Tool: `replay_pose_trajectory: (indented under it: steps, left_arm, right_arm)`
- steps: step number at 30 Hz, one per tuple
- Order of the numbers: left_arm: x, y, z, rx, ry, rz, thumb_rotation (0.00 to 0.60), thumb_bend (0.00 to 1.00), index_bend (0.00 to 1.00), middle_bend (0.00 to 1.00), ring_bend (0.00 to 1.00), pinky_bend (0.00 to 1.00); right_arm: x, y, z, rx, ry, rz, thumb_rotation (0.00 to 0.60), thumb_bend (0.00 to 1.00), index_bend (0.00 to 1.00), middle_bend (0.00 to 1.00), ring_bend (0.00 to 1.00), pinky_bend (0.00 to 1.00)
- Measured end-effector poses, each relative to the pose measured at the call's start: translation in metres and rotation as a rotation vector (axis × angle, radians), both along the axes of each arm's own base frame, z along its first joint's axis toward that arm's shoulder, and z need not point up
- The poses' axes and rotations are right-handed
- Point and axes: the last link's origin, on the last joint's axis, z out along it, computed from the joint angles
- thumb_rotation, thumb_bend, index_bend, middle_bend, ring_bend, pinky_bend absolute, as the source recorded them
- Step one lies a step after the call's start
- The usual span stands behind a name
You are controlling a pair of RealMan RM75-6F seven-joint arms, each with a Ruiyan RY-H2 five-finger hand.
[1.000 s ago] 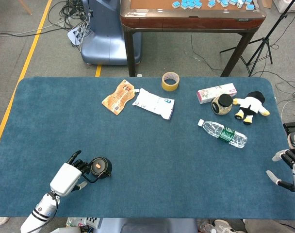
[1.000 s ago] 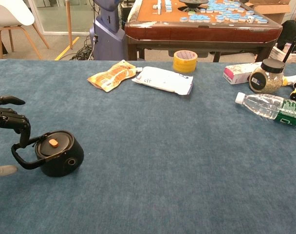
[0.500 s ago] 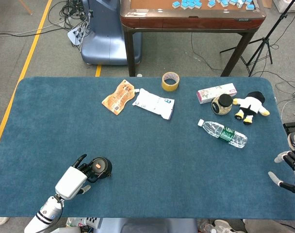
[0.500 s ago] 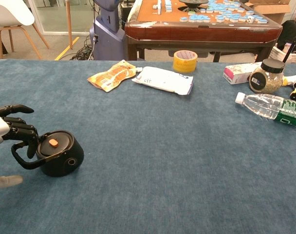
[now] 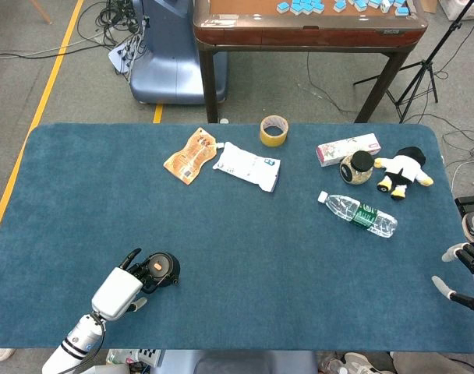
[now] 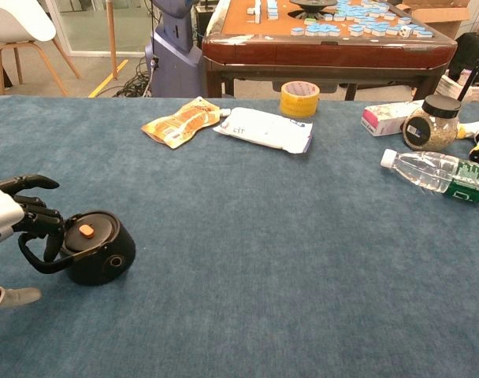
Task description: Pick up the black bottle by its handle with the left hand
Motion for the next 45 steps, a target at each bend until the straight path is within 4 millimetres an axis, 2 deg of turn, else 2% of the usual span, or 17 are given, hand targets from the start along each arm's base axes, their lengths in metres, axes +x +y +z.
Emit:
replay_pose_trajectory:
  steps: [16, 26, 36, 45]
  left_arm:
    - [-0.006, -0.005, -0.01, -0.037, 0.005, 0.023, 0.6, 0.12, 0.62, 0.56, 0.47, 0.09]
    - [-0.004, -0.007, -0.012, -0.084, -0.035, 0.048, 0.6, 0.12, 0.68, 0.64, 0.53, 0.09]
    - [0.003, -0.003, -0.013, -0.146, -0.135, 0.087, 0.6, 0.11, 0.8, 0.8, 0.66, 0.09]
    - [0.024, 0.006, -0.011, -0.164, -0.18, 0.087, 0.6, 0.08, 0.92, 0.94, 0.77, 0.09]
  right_arm:
    - [0.001, 0.001, -0.001, 0.001, 0.0, -0.005, 0.6, 0.19, 0.48, 0.42, 0.3, 0.39]
    - [0.0, 0.002, -0.001, -0.001, -0.004, -0.007, 0.6, 0.19, 0.48, 0.42, 0.3, 0.39]
    - [-0.002, 0.002, 0.0, -0.005, -0.01, -0.009, 0.6, 0.19, 0.48, 0.42, 0.3, 0.39]
    - [-0.003, 0.0, -0.001, -0.004, -0.018, -0.006, 0.6, 0.19, 0.48, 0.42, 0.3, 0.39]
